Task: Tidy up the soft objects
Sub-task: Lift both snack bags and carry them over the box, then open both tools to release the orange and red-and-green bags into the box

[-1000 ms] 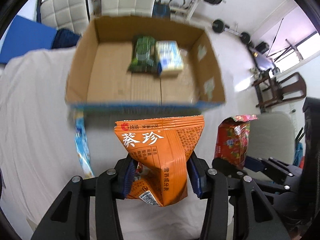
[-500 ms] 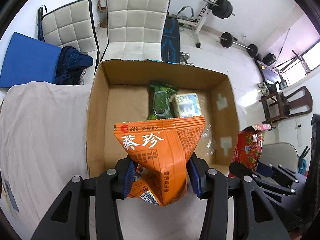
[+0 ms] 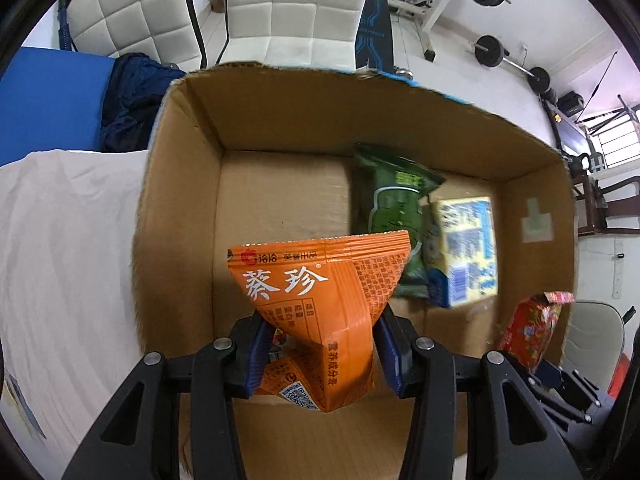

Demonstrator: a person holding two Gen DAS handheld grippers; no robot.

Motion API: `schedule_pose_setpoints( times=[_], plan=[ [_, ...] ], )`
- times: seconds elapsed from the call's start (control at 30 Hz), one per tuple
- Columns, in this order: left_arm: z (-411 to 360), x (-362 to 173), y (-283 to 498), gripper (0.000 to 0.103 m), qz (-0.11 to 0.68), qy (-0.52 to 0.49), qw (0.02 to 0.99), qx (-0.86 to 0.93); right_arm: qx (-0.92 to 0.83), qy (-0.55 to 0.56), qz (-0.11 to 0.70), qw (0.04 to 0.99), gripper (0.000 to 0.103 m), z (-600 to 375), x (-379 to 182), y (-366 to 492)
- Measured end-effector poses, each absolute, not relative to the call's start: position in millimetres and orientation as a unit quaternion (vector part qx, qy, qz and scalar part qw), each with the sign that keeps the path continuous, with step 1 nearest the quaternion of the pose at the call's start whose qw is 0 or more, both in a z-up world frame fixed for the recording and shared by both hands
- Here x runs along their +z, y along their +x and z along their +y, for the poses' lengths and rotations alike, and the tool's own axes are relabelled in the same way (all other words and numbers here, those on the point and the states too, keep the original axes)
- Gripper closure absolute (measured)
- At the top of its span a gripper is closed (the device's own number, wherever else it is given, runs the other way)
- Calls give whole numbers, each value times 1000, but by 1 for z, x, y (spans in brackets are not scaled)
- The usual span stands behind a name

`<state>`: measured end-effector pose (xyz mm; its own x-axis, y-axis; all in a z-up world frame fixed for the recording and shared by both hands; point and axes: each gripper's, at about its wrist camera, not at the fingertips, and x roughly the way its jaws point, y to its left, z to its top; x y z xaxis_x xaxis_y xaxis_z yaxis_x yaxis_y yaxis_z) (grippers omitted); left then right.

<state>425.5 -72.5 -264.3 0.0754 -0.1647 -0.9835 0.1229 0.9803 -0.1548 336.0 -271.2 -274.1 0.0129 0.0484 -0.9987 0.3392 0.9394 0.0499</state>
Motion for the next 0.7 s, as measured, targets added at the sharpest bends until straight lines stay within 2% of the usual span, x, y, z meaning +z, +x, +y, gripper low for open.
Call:
schedule_pose_setpoints(
  times=[0.43, 0.47, 0.5, 0.53, 0.7],
  plan=[
    [-89, -296, 459, 57, 690, 39, 716, -96, -102, 121, 711, 685, 52, -262, -294, 337],
    [-90, -296, 460, 55, 692, 45, 714, -92, -103, 118, 711, 686, 46, -261, -291, 337],
    [-90, -295, 460, 54, 691, 45, 715, -92, -102, 119, 709, 688, 35, -261, -289, 337],
    [-90, -293, 459, 54, 689, 42, 717, -94, -99, 121, 706, 690, 31, -261, -287, 337],
    [-90, -280, 452, 53, 678, 42, 728, -94, -101, 123, 696, 700, 26, -262, -273, 336]
  ],
)
